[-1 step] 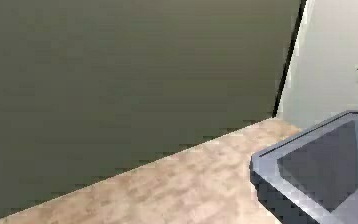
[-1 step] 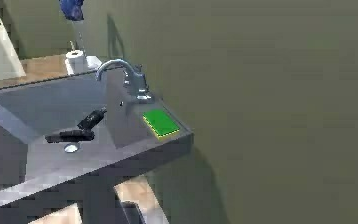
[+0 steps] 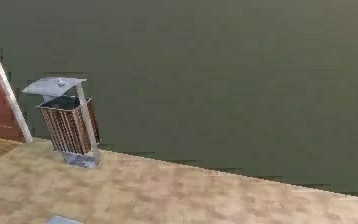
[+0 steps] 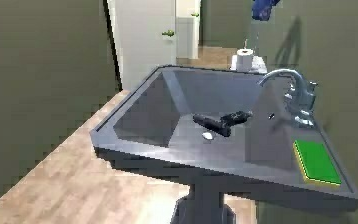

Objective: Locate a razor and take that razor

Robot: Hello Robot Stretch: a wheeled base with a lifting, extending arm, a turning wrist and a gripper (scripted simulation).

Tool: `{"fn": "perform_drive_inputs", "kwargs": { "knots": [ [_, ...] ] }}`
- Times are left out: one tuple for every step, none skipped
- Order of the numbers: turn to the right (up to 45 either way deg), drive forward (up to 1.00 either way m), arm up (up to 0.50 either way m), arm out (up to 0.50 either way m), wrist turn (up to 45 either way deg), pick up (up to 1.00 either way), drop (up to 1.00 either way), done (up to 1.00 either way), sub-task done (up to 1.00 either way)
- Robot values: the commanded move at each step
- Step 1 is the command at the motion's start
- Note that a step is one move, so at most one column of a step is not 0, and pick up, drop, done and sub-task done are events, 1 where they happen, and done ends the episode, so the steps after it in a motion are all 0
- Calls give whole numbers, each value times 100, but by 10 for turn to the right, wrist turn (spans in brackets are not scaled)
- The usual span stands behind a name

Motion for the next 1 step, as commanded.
{"fn": "perform_drive_inputs", "kwargs": {
  "knots": [
    [-240, 0, 0, 0, 0, 0, 0, 0, 0]
  ]
}}
